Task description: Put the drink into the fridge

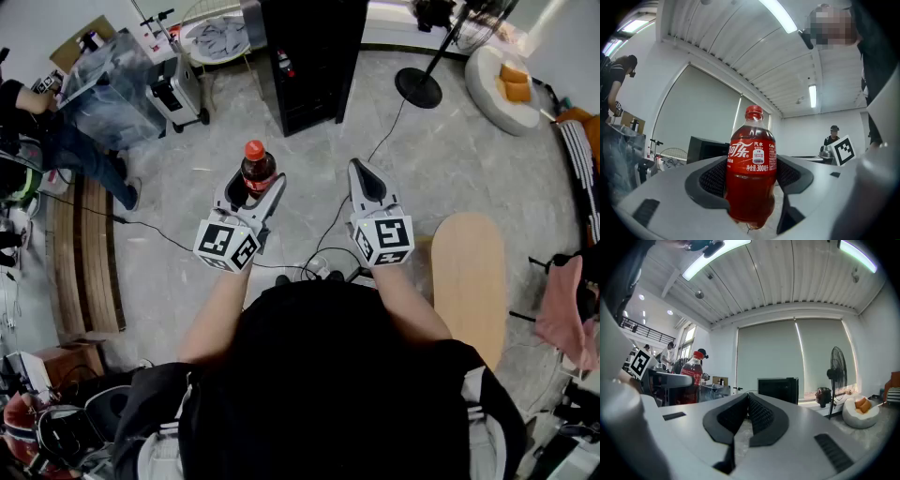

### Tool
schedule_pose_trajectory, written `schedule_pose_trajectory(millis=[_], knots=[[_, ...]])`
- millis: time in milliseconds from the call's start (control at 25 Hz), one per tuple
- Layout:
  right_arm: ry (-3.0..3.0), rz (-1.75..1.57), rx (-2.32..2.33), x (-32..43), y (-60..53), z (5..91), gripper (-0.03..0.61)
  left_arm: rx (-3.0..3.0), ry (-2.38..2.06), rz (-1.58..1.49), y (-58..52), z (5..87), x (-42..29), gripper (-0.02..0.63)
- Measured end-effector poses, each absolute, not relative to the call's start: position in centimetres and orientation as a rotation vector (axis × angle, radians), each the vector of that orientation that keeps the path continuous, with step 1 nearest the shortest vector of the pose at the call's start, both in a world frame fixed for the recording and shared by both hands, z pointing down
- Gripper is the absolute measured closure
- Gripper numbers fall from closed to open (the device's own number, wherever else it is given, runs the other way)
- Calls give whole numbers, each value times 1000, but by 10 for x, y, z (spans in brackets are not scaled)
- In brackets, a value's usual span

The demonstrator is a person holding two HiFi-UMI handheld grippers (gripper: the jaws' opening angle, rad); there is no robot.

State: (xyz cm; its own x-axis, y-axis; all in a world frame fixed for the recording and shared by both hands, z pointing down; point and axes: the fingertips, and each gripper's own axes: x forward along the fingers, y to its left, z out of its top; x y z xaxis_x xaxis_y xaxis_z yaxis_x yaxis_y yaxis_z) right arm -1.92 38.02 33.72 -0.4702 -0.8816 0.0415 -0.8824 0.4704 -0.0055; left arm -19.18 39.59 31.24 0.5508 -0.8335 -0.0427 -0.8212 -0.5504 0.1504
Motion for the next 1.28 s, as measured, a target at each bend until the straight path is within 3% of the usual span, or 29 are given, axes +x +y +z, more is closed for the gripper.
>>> schedule_pose_trajectory(millis=[1280], knots=[[-2797,247,1525,123,394,360,556,2574,-1297,-232,411,325,-74,291]])
